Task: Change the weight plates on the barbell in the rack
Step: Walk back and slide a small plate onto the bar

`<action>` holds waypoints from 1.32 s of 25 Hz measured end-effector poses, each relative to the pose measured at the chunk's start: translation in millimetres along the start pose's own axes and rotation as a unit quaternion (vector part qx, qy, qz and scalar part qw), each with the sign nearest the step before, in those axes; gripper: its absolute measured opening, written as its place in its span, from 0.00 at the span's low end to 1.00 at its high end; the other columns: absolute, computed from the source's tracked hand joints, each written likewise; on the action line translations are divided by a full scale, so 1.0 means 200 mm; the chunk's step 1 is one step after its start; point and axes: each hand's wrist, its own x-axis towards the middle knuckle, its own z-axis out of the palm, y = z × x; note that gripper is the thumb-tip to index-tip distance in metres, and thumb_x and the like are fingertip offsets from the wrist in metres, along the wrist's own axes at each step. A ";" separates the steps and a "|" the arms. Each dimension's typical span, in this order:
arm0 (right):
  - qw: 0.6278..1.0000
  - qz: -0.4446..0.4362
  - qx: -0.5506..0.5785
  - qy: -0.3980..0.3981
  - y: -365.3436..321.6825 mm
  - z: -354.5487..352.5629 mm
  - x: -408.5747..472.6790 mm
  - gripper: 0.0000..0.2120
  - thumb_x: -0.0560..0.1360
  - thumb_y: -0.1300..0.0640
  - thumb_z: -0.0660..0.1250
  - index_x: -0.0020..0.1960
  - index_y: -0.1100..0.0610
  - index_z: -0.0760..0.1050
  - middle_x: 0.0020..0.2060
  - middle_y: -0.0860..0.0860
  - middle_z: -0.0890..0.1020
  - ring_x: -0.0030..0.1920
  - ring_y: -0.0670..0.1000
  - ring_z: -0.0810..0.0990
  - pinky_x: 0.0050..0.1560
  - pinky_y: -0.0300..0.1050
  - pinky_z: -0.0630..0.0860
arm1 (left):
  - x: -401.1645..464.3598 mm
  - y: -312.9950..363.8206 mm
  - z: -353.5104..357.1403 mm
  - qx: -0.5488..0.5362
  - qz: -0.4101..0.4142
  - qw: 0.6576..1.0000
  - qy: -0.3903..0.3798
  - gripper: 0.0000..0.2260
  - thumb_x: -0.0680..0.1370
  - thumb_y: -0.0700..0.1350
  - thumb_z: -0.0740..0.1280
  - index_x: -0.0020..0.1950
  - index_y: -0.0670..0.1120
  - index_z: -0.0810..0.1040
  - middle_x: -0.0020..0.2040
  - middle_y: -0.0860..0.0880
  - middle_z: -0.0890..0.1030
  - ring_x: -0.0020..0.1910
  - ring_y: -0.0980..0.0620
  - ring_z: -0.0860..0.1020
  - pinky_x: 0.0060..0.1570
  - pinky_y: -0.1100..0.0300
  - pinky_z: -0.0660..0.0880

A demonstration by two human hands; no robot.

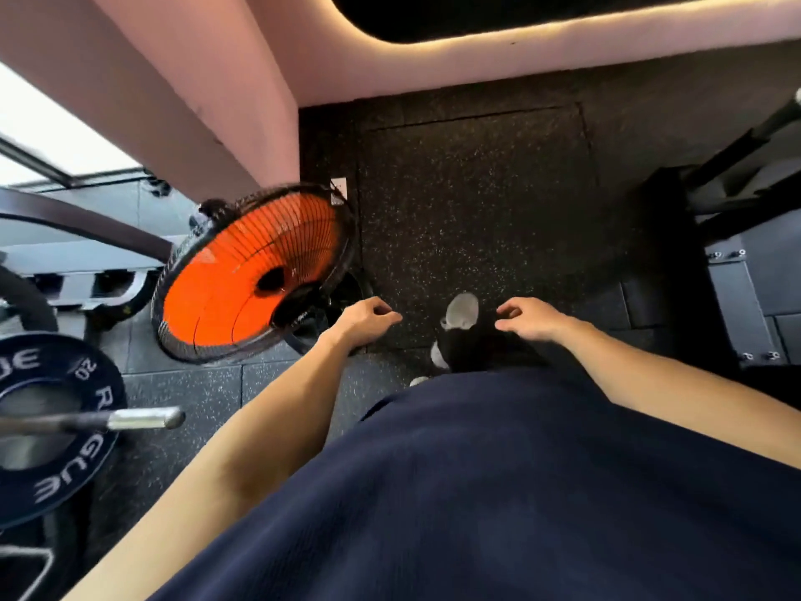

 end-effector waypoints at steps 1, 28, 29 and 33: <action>1.000 -0.003 -0.001 -0.004 -0.03 -0.02 0.03 0.20 0.76 0.51 0.68 0.67 0.54 0.72 0.63 0.55 0.77 0.61 0.54 0.76 0.61 0.46 0.71 | 0.04 0.03 -0.03 0.002 0.010 1.000 -0.003 0.15 0.76 0.58 0.67 0.58 0.51 0.79 0.52 0.50 0.80 0.51 0.51 0.76 0.52 0.59 0.72; 0.859 0.235 0.415 0.183 -0.46 -1.27 1.02 0.25 0.77 0.49 0.67 0.71 0.55 0.68 0.66 0.55 0.75 0.62 0.55 0.76 0.59 0.44 0.71 | 1.93 2.23 -1.04 0.458 0.269 0.813 -0.237 0.28 0.74 0.59 0.70 0.71 0.52 0.69 0.68 0.45 0.73 0.61 0.48 0.74 0.54 0.57 0.72; 0.841 0.252 0.436 0.197 -0.49 -1.25 1.00 0.25 0.77 0.49 0.67 0.71 0.55 0.67 0.66 0.55 0.75 0.63 0.55 0.76 0.60 0.45 0.70 | 1.96 2.29 -1.02 0.471 0.290 0.795 -0.248 0.28 0.74 0.59 0.70 0.71 0.52 0.68 0.68 0.45 0.73 0.60 0.48 0.74 0.53 0.58 0.72; 0.763 0.312 0.515 0.234 -0.58 -1.14 0.95 0.29 0.75 0.47 0.68 0.73 0.55 0.64 0.68 0.54 0.73 0.64 0.55 0.74 0.62 0.47 0.71 | 2.01 2.45 -0.95 0.511 0.352 0.731 -0.283 0.30 0.73 0.58 0.71 0.72 0.51 0.68 0.70 0.43 0.71 0.65 0.46 0.73 0.60 0.55 0.71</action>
